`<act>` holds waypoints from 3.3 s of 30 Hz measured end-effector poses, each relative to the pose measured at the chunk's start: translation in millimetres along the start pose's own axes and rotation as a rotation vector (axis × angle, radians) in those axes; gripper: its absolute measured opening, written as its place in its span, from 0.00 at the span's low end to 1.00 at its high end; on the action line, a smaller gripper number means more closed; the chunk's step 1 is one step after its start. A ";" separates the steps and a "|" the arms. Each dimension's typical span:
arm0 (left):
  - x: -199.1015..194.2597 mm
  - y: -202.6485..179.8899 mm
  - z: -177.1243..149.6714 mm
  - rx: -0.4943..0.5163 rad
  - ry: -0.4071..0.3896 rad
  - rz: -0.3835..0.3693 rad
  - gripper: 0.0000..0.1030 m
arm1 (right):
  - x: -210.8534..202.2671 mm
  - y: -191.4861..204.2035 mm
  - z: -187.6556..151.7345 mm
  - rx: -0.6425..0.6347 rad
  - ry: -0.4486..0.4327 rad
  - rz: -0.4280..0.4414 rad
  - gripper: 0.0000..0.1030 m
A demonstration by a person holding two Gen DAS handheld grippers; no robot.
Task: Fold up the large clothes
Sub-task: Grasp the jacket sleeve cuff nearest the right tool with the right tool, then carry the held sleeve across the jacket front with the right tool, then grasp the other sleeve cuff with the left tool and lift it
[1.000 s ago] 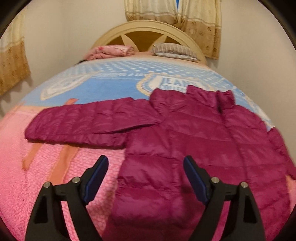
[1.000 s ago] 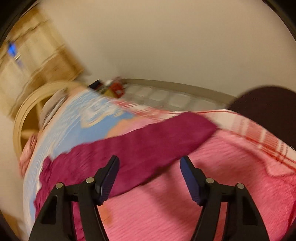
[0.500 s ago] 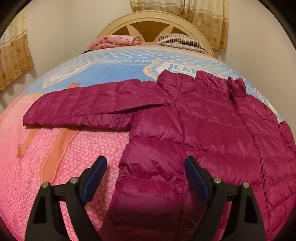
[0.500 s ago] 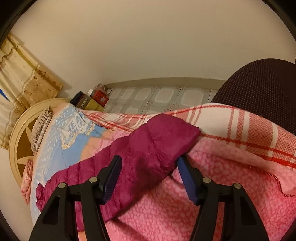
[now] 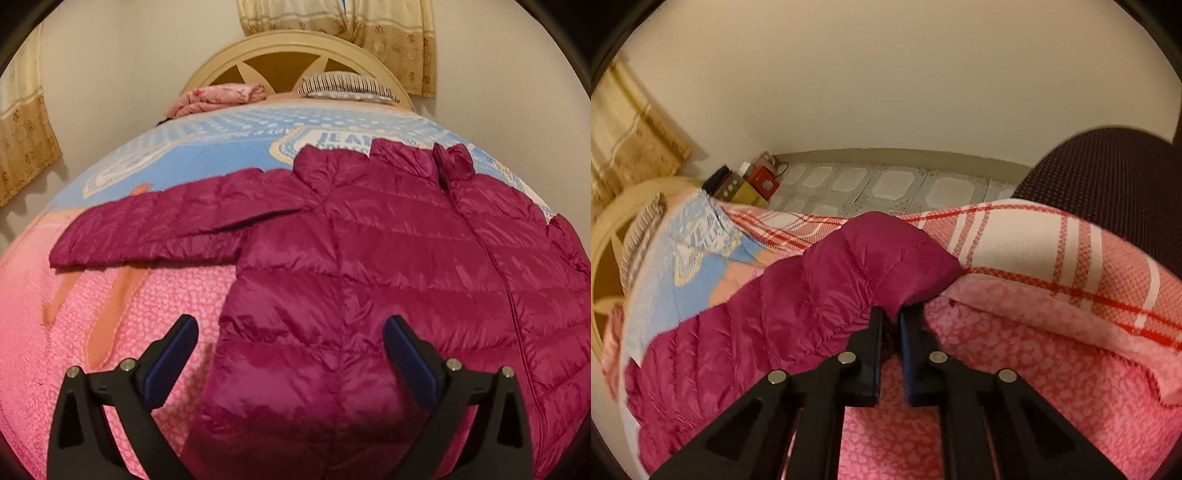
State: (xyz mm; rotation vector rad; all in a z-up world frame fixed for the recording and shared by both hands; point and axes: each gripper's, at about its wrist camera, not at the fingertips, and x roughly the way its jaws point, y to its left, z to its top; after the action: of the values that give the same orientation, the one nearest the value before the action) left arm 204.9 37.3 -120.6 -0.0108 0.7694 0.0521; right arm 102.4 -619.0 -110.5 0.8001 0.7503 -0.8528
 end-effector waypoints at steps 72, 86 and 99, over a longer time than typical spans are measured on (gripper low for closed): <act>8.6 42.7 -12.3 -0.261 0.035 -0.192 1.00 | -100.3 321.0 -225.3 -0.816 -0.018 0.487 0.06; 19.9 6.0 -10.3 -0.054 0.139 -0.005 1.00 | -13.2 282.6 -224.7 -0.724 0.106 0.421 0.06; -26.8 166.3 50.3 -0.368 -0.039 0.065 1.00 | -101.5 279.8 -235.3 -0.739 0.022 0.659 0.60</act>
State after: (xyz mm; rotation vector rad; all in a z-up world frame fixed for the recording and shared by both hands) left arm 212.1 203.6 -64.3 -0.3337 0.7127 0.2543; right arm 240.0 -269.0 -59.8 0.3388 0.6870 0.0488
